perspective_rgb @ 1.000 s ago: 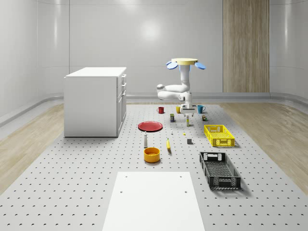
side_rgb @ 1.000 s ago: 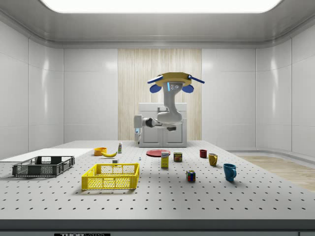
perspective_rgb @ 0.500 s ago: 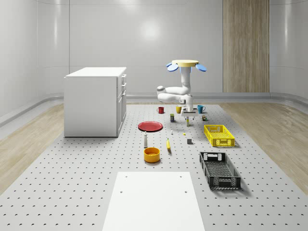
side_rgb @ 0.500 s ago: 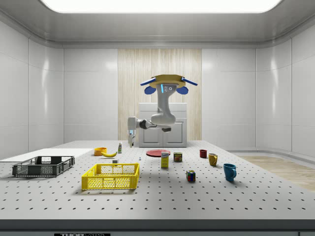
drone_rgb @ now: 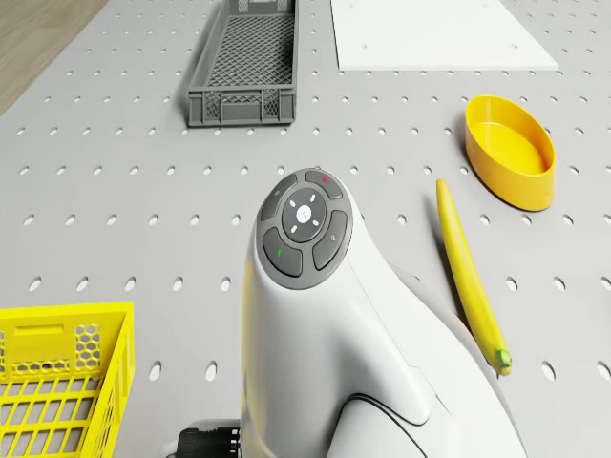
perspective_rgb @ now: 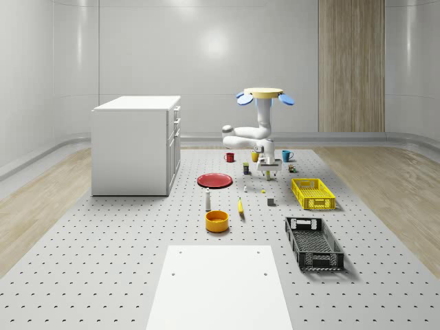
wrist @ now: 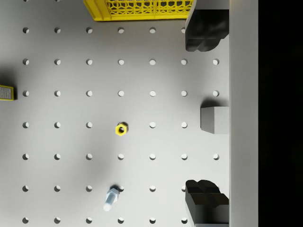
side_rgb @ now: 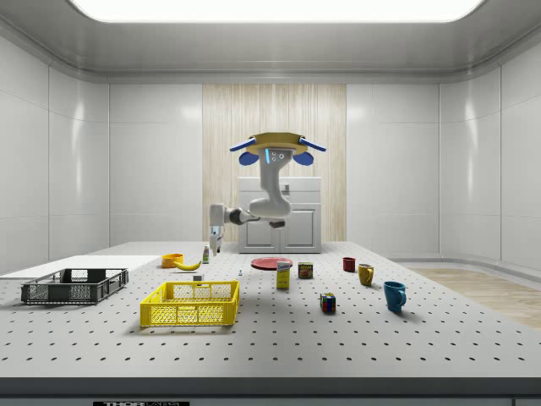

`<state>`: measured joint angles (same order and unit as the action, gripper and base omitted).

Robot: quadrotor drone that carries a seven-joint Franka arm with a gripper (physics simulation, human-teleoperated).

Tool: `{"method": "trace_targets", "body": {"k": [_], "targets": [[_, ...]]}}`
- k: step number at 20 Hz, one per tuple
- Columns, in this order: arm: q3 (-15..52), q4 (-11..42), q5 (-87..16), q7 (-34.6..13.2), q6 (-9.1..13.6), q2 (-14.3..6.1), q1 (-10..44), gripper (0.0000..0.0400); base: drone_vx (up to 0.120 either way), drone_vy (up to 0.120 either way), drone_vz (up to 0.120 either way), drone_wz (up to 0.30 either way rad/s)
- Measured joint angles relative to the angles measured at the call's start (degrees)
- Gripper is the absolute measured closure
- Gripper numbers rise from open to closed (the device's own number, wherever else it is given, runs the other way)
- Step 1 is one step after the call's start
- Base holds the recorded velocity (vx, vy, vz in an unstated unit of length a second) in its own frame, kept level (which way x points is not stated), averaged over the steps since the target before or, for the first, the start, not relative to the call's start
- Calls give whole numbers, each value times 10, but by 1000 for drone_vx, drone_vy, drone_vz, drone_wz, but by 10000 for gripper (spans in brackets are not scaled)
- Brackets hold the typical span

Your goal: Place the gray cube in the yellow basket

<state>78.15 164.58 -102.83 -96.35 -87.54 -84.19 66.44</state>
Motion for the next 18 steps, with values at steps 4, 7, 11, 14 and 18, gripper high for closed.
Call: {"method": "trace_targets", "body": {"k": [4, 7, 11, 14, 18], "targets": [[1, 0, 2, -1, -4, -4, 1, 0, 120, 0, -120, 0], [1, 0, 3, -1, -7, -7, 2, 0, 120, 0, -120, 0], [2, 0, 4, -2, -10, -11, 2, 0, 120, 0, -120, 0], [2, -1, 6, -2, -13, -13, 3, 0, 120, 0, -13, 0], [-4, -2, 1, -3, -18, -17, 4, 0, 10, 0, 0, 0]]}}
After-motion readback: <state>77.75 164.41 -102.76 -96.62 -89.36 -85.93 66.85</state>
